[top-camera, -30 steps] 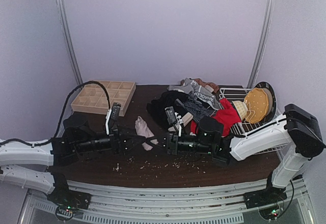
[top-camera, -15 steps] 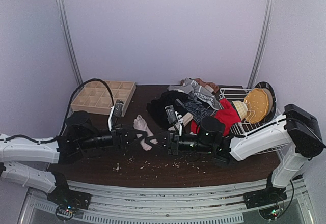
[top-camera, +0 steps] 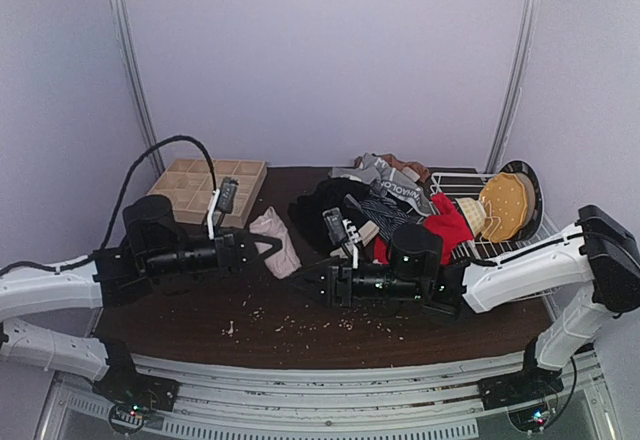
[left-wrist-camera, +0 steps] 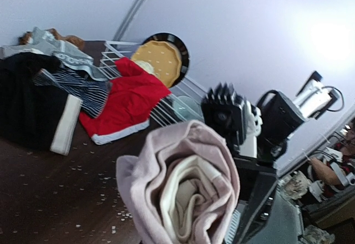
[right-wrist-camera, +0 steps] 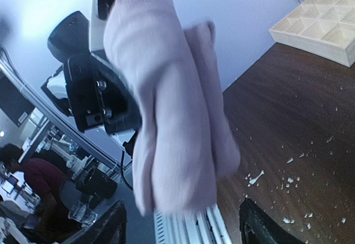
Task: Roll the underwear
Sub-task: Pass from the right arm to the left, then place the underwear in the storage box.
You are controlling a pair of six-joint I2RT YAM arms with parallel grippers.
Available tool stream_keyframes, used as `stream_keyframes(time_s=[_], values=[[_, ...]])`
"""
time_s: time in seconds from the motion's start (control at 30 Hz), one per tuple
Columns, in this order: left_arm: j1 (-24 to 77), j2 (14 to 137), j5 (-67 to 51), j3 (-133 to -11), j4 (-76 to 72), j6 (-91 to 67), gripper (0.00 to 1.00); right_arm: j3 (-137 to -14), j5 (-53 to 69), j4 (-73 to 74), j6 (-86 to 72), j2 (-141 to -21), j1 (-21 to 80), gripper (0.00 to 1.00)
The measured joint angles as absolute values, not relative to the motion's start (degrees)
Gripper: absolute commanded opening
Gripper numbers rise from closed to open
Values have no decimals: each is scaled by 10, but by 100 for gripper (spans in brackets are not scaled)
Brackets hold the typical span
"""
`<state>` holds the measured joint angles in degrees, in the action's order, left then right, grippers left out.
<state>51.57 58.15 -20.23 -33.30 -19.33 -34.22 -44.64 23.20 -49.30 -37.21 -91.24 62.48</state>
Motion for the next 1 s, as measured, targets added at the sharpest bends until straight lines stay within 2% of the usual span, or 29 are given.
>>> stream_keyframes(time_s=[0.17, 0.27, 0.53, 0.7, 1.0], values=[[435, 564, -146, -460, 0, -285, 0, -435, 179, -369, -314, -817, 626, 77], [373, 604, -115, -543, 116, -250, 0, -425, 124, -285, -277, -748, 625, 76], [271, 886, -48, -792, 386, -111, 0, -378, 18, -144, -222, -672, 624, 75], [225, 1049, 3, -924, 477, -49, 0, -340, 11, -124, -211, -658, 624, 74], [176, 1205, 47, -1103, 514, 3, 0, -304, 11, -142, -207, -655, 624, 74]])
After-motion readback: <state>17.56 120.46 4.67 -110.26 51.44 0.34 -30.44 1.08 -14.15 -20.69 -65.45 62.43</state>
